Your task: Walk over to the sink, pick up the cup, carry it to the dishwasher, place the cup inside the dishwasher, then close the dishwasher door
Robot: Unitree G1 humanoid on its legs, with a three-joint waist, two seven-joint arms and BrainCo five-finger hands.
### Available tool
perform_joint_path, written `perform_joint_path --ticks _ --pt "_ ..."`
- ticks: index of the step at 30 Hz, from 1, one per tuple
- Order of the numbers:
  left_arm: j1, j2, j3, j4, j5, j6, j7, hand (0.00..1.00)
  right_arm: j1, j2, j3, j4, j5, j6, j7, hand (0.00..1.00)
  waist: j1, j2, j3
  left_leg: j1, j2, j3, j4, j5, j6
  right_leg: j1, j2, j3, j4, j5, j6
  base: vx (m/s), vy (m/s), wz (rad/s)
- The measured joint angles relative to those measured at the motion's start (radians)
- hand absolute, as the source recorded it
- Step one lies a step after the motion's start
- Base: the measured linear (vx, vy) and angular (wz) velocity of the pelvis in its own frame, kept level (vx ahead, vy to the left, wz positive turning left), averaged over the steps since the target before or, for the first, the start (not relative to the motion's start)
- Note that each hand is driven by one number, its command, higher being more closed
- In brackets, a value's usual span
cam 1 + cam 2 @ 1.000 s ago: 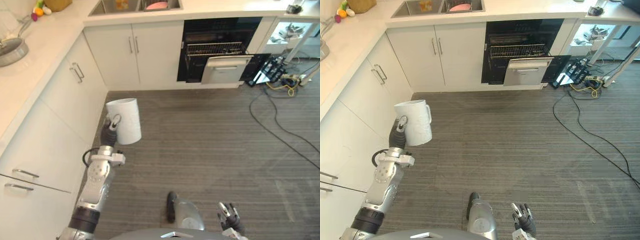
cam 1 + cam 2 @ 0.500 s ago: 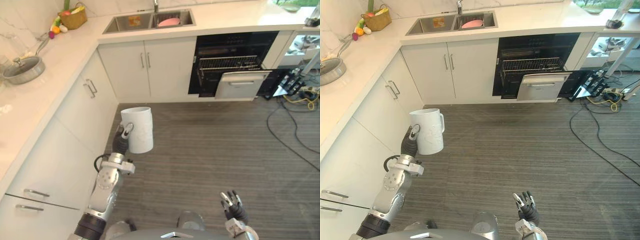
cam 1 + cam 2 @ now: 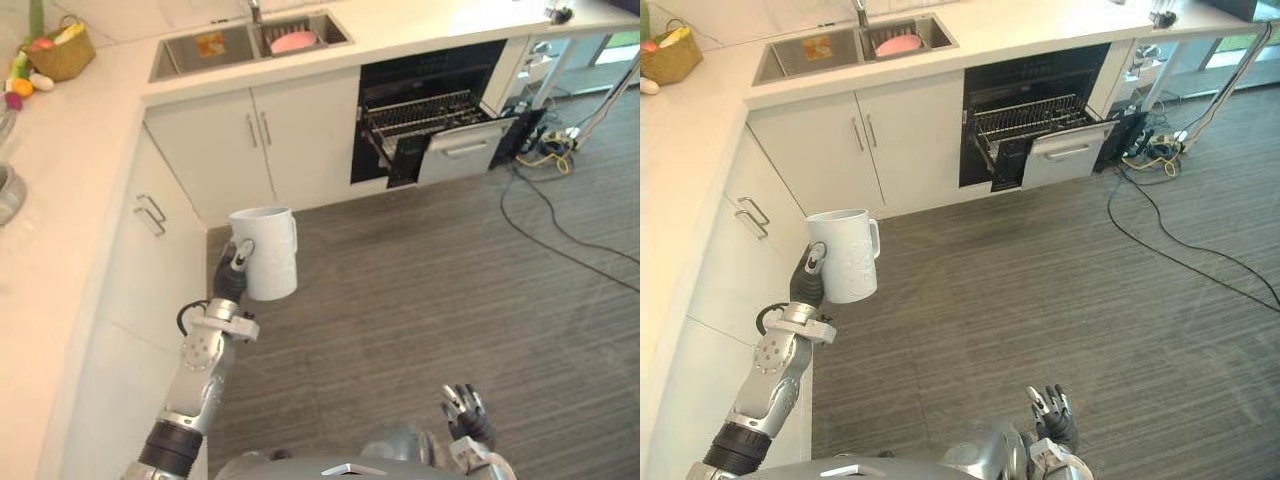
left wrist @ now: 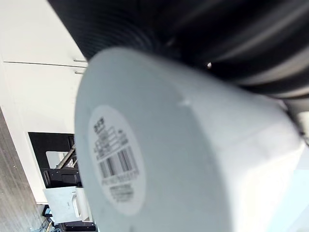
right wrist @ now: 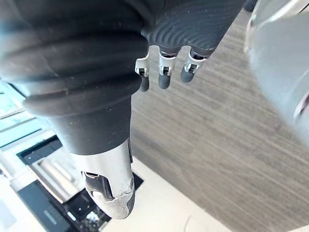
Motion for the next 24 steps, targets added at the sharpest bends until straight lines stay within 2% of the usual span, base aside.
perform_joint_path --ticks 1,2,3,4,5,6,7,8,9,10,11,12,13,14,15,16,17,18,19,20,22,23,24 --pt "0.008 0.000 -0.002 0.008 -0.001 -0.014 0.001 1.00 0.000 0.006 0.006 0.000 0.000 -0.005 0.002 0.00 -0.002 0.002 0.000 0.039 -0.004 0.003 -0.038 -0.004 0.005 -0.033 0.047 -0.038 0.084 -0.053 -0.016 0.13 0.135 -0.09" --pt "0.007 -0.001 -0.003 0.013 -0.001 -0.030 0.003 1.00 -0.007 0.008 0.015 -0.001 -0.001 -0.011 0.003 0.00 -0.003 0.004 0.002 0.052 -0.010 0.011 -0.066 -0.006 0.007 -0.065 0.097 -0.086 0.072 -0.098 -0.016 0.11 0.116 -0.13" --pt "0.006 -0.001 -0.003 0.014 -0.001 -0.035 0.005 1.00 -0.010 0.008 0.022 -0.004 -0.002 -0.015 0.003 0.00 -0.004 -0.001 -0.001 0.061 -0.012 0.016 -0.074 -0.007 0.008 -0.080 0.122 -0.107 0.038 -0.113 -0.017 0.14 0.059 -0.24" --pt "0.001 -0.002 -0.005 0.015 0.000 -0.036 0.013 1.00 -0.019 0.010 0.024 -0.013 -0.006 -0.017 0.004 0.00 -0.004 0.007 0.009 0.065 -0.010 0.026 -0.083 -0.012 0.006 -0.100 0.181 -0.141 -0.076 -0.129 -0.014 0.16 0.008 -0.30" --pt "-0.008 -0.001 -0.011 0.016 0.001 -0.035 0.021 1.00 -0.031 0.009 0.022 -0.015 -0.010 -0.018 0.004 0.00 -0.008 0.019 0.023 0.063 0.003 0.034 -0.078 -0.025 0.002 -0.111 0.252 -0.140 -0.252 -0.108 -0.005 0.19 -0.012 -0.26" --pt "-0.014 0.000 -0.012 0.017 0.003 -0.035 0.023 1.00 -0.032 0.009 0.021 -0.019 -0.010 -0.017 0.003 0.00 -0.011 0.022 0.030 0.063 0.008 0.035 -0.075 -0.032 -0.001 -0.111 0.279 -0.133 -0.352 -0.077 0.003 0.23 -0.059 -0.10" --pt "-0.031 0.000 -0.018 0.020 0.010 -0.035 0.024 1.00 -0.024 0.010 0.021 -0.031 -0.011 -0.016 0.002 0.00 -0.013 0.019 0.041 0.068 0.008 0.032 -0.071 -0.051 -0.007 -0.108 0.308 -0.120 -0.556 0.041 0.017 0.23 -0.073 0.08" --pt "-0.041 0.004 -0.027 0.022 0.011 -0.035 0.023 1.00 -0.009 0.012 0.020 -0.037 -0.010 -0.015 0.002 0.00 -0.017 0.014 0.049 0.082 0.005 0.022 -0.068 -0.066 -0.015 -0.087 0.314 -0.111 -0.645 0.134 0.041 0.35 -0.145 0.18" --pt "-0.047 0.006 -0.045 0.024 0.011 -0.034 0.021 1.00 0.018 0.010 0.020 -0.054 -0.012 -0.014 0.003 0.00 -0.021 0.017 0.059 0.100 0.013 -0.005 -0.060 -0.099 -0.032 -0.059 0.333 -0.101 -0.647 0.217 -0.001 0.28 -0.127 0.20" --pt "-0.052 0.006 -0.051 0.024 0.011 -0.034 0.016 1.00 0.023 0.009 0.021 -0.059 -0.016 -0.014 0.003 0.00 -0.024 0.023 0.061 0.101 0.021 -0.022 -0.053 -0.110 -0.033 -0.067 0.336 -0.103 -0.615 0.199 -0.021 0.28 -0.129 0.26" --pt "-0.071 0.009 -0.059 0.024 0.011 -0.033 0.008 1.00 0.036 0.014 0.021 -0.082 -0.017 -0.012 0.002 0.00 -0.024 0.033 0.061 0.101 0.033 -0.047 -0.040 -0.126 -0.041 -0.084 0.338 -0.104 -0.550 0.153 -0.044 0.29 -0.128 0.33" --pt "-0.097 0.013 -0.066 0.024 0.010 -0.033 -0.002 1.00 0.054 0.022 0.021 -0.121 -0.017 -0.006 0.002 0.00 -0.020 0.033 0.061 0.109 0.045 -0.068 -0.028 -0.147 -0.051 -0.110 0.335 -0.107 -0.449 0.081 -0.051 0.22 -0.100 0.35" --pt "-0.109 0.018 -0.074 0.024 0.009 -0.033 -0.004 1.00 0.073 0.025 0.023 -0.143 -0.017 -0.006 0.003 0.00 -0.017 0.032 0.061 0.117 0.049 -0.078 -0.023 -0.158 -0.057 -0.117 0.330 -0.112 -0.403 0.044 -0.050 0.28 -0.138 0.44" --pt "-0.119 0.020 -0.087 0.024 0.009 -0.033 -0.008 1.00 0.082 0.034 0.024 -0.181 -0.017 -0.007 0.003 0.00 -0.018 0.036 0.054 0.127 0.063 -0.099 -0.008 -0.186 -0.056 -0.129 0.318 -0.131 -0.318 -0.025 -0.050 0.32 -0.159 0.39" --pt "-0.113 0.017 -0.101 0.024 0.009 -0.033 -0.008 1.00 0.094 0.035 0.033 -0.215 -0.017 -0.007 -0.004 0.00 -0.018 0.047 0.042 0.148 0.077 -0.111 -0.009 -0.207 -0.040 -0.130 0.316 -0.145 -0.258 -0.091 -0.052 0.41 -0.172 0.39" --pt "-0.108 0.016 -0.111 0.024 0.009 -0.033 -0.006 1.00 0.095 0.034 0.039 -0.224 -0.017 -0.007 -0.012 0.00 -0.017 0.054 0.033 0.147 0.080 -0.113 0.014 -0.204 -0.042 -0.129 0.316 -0.154 -0.238 -0.122 -0.056 0.48 -0.167 0.30" --pt "-0.100 0.012 -0.123 0.022 0.011 -0.032 -0.002 1.00 0.079 0.037 0.042 -0.226 -0.016 -0.005 -0.025 0.00 -0.011 0.057 0.030 0.087 0.105 -0.112 0.194 -0.196 -0.053 -0.113 0.316 -0.167 -0.225 -0.160 -0.062 0.42 -0.133 0.24" --pt "-0.087 0.000 -0.132 0.020 0.011 -0.033 0.001 1.00 0.079 0.036 0.040 -0.236 -0.013 -0.003 -0.026 0.00 -0.004 0.060 0.028 -0.016 0.142 -0.122 0.436 -0.136 -0.096 -0.077 0.315 -0.182 -0.227 -0.186 -0.065 0.42 -0.143 0.29" --pt "-0.083 -0.007 -0.135 0.020 0.010 -0.033 0.001 1.00 0.083 0.035 0.036 -0.241 -0.009 -0.003 -0.025 0.00 -0.002 0.062 0.026 -0.077 0.160 -0.141 0.565 -0.074 -0.126 -0.056 0.313 -0.192 -0.229 -0.200 -0.062 0.40 -0.122 0.40" --pt "-0.077 -0.020 -0.136 0.019 0.010 -0.032 0.000 1.00 0.090 0.029 0.017 -0.245 -0.006 -0.005 -0.025 0.00 -0.001 0.063 0.025 -0.195 0.193 -0.169 0.830 0.048 -0.122 -0.011 0.312 -0.215 -0.233 -0.230 -0.077 0.33 -0.063 0.36" --pt "-0.060 -0.028 -0.136 0.019 0.007 -0.029 -0.001 1.00 0.090 0.018 -0.018 -0.243 0.005 -0.010 -0.028 0.00 0.009 0.064 0.025 -0.321 0.208 -0.167 1.127 0.064 -0.096 0.074 0.327 -0.213 -0.254 -0.266 -0.079 0.44 -0.046 0.07" --pt "-0.045 -0.026 -0.134 0.018 0.006 -0.027 -0.003 1.00 0.088 0.002 -0.025 -0.243 0.011 -0.022 -0.023 0.00 0.021 0.071 0.020 -0.362 0.194 -0.158 1.185 0.050 -0.113 0.135 0.337 -0.206 -0.299 -0.268 -0.074 0.45 -0.018 -0.28" --pt "-0.041 -0.027 -0.132 0.017 0.003 -0.026 -0.004 1.00 0.085 -0.007 -0.025 -0.243 0.012 -0.025 -0.018 0.00 0.030 0.072 0.017 -0.376 0.181 -0.150 1.169 0.032 -0.116 0.160 0.342 -0.195 -0.323 -0.263 -0.070 0.44 0.022 -0.67"
